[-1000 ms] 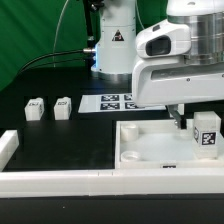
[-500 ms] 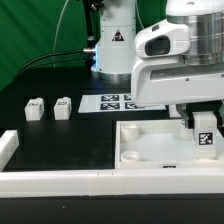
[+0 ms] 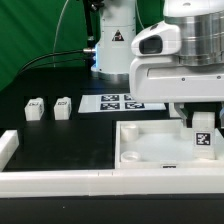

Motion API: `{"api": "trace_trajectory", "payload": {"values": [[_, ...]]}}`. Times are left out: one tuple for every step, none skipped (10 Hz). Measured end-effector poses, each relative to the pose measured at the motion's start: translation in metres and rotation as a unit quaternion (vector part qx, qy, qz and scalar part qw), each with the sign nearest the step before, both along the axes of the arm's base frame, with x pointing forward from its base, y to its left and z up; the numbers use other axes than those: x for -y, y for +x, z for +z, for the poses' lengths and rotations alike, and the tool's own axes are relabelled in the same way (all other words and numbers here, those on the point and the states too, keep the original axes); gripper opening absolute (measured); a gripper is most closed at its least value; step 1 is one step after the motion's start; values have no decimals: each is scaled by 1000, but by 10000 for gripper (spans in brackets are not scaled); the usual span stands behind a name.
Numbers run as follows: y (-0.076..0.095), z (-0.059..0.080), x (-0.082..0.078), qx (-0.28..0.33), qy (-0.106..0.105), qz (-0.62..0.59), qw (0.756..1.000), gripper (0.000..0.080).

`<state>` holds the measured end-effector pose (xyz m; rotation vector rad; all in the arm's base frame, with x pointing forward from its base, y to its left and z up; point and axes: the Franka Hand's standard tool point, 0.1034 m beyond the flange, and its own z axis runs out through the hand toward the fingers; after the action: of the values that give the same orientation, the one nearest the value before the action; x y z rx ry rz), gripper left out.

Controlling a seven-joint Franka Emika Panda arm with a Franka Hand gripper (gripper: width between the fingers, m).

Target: Assemble one leg

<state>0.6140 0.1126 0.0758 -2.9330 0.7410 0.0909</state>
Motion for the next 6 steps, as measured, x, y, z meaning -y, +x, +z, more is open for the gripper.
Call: {"api": "trace_trajectory", "payload": {"values": [[0, 0, 0, -8, 4, -65, 998, 291], [0, 0, 0, -16, 8, -129, 992, 291], [0, 0, 0, -23, 9, -177, 984, 291], [0, 0, -1, -34, 8, -251, 967, 291], [0, 0, -2, -42, 6, -303, 952, 291], [0, -1, -2, -48, 6, -342, 939, 291]]}}
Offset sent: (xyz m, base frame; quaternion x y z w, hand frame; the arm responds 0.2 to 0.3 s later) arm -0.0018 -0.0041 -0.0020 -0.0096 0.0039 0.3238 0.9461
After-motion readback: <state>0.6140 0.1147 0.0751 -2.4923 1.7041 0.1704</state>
